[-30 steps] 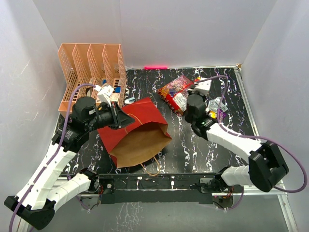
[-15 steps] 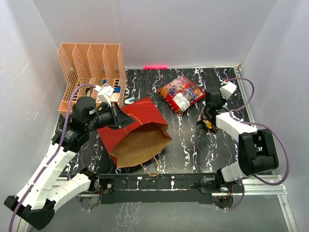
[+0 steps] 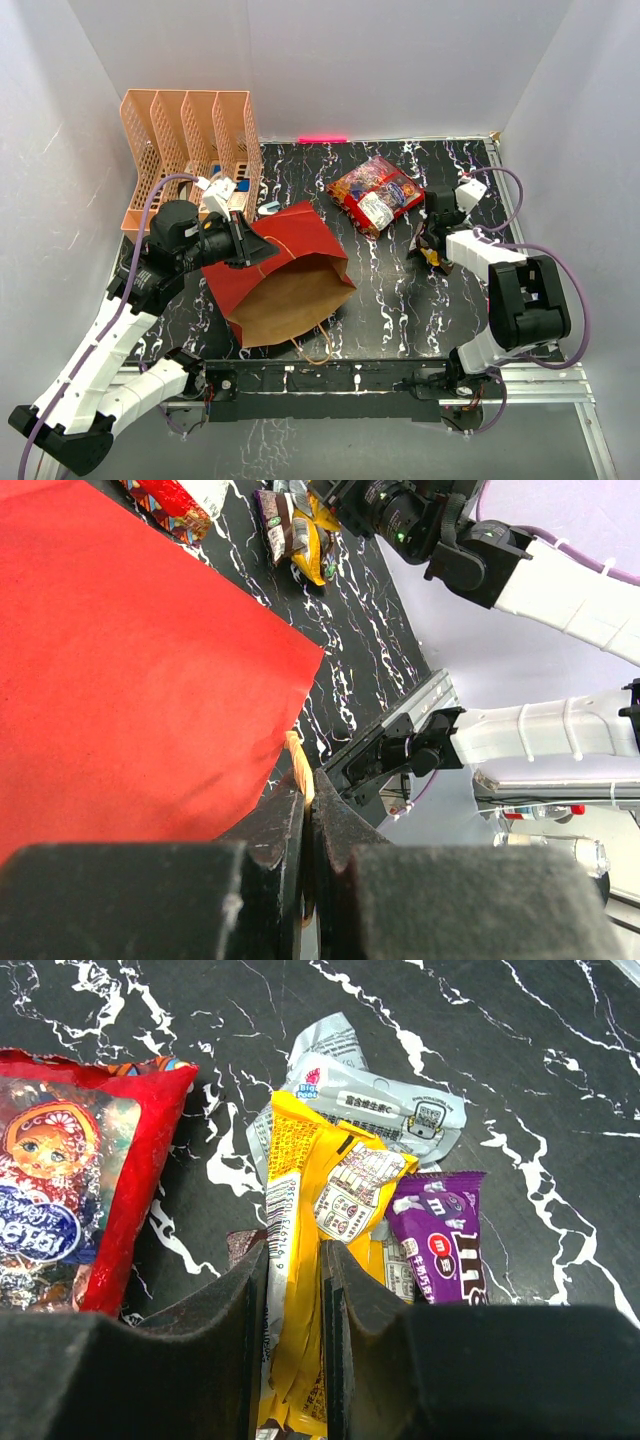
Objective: Take the snacks out of the paper bag
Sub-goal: Place the snack at the center of the board, then take out the snack from the paper bag.
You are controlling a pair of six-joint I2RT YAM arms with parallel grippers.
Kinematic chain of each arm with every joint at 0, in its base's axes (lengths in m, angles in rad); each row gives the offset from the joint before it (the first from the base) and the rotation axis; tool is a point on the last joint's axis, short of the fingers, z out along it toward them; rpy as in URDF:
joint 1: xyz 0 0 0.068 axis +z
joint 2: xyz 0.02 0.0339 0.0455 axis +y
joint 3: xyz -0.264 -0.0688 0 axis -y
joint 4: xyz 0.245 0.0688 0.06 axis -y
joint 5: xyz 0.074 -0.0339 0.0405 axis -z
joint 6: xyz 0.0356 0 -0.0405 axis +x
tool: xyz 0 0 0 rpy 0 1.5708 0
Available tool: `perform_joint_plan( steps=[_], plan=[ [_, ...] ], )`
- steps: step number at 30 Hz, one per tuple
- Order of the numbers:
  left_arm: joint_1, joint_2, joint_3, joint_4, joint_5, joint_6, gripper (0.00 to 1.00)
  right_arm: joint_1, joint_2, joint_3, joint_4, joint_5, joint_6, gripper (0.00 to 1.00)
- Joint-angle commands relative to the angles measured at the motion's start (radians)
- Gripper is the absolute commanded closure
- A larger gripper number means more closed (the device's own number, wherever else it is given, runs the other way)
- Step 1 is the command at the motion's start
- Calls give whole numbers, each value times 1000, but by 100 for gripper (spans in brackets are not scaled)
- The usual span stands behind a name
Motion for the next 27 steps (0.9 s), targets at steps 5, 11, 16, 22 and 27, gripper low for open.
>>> perform_joint_plan(
  steps=[5,11,16,22,27],
  plan=[
    [2,-17,16,10,11,5,100,-8,-140,-32,-59,3,26,48],
    [2,-16,12,12,13,8,100,-9,-286,-77,-13,-82,-57,18],
    [2,-23,1,25,15,1,100,-8,-452,-189,209,-300,-121,2],
    [2,-19,5,26,15,2,100,-5,-606,-297,442,-795,-57,2],
    [2,-11,6,29,19,3,100,106,-618,-217,498,-1092,13,2]
  ],
)
